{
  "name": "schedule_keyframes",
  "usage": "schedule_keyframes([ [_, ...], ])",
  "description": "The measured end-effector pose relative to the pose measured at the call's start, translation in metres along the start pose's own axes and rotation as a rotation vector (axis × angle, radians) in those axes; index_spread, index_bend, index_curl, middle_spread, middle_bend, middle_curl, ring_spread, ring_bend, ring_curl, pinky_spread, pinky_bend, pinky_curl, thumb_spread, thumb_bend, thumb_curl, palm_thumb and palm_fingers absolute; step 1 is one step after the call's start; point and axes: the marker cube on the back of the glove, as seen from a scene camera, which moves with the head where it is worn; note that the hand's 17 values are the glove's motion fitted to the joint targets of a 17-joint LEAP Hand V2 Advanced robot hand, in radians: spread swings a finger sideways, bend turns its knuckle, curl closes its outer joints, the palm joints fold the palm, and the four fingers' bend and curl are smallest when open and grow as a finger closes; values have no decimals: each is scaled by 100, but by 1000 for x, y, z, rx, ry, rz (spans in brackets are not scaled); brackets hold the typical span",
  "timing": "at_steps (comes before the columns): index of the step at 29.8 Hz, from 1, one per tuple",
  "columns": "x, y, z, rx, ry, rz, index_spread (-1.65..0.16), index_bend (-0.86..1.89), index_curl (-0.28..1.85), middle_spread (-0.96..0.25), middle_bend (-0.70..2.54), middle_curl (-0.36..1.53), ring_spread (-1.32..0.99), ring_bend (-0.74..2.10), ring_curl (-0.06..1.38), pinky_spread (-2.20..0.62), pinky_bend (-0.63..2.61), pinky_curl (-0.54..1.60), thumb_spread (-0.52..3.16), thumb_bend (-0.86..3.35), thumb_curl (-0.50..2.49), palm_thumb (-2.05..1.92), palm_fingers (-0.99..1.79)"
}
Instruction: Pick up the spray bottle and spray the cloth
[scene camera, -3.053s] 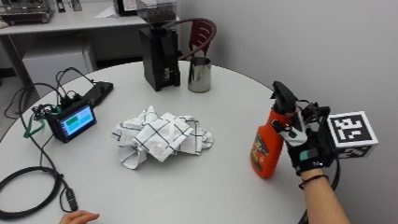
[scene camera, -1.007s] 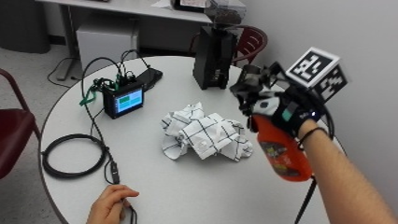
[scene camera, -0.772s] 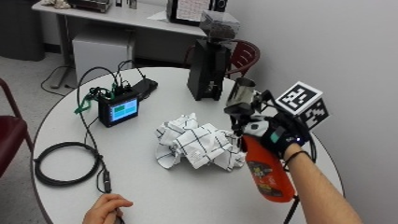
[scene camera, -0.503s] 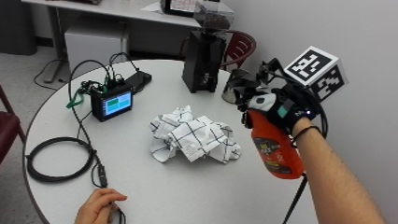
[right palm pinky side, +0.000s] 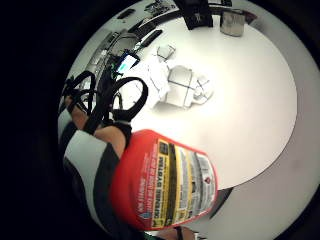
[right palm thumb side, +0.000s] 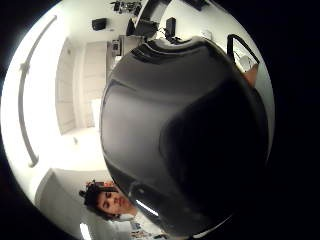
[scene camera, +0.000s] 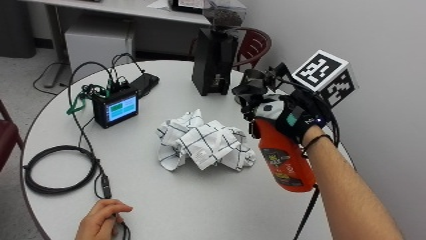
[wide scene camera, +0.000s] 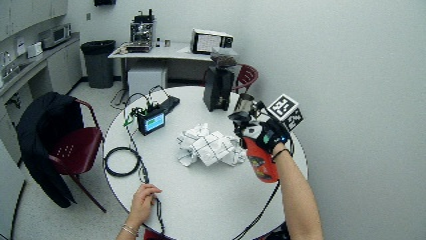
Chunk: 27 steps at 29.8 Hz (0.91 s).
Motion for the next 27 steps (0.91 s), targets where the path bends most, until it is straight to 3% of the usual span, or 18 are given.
schedule_keyframes([
  [9,16,-8,26,-71,12,30,-15,16,41,-8,64,48,-10,71,42,8,20,35,83,-3,60,88,128],
  [18,-86,10,-10,161,-218,-323,-15,16,41,-8,64,48,-10,71,42,8,19,35,83,-3,60,87,127],
  [27,-124,-4,46,173,-278,-522,-16,16,41,-8,64,48,-10,70,42,8,19,35,84,-3,61,87,126],
])
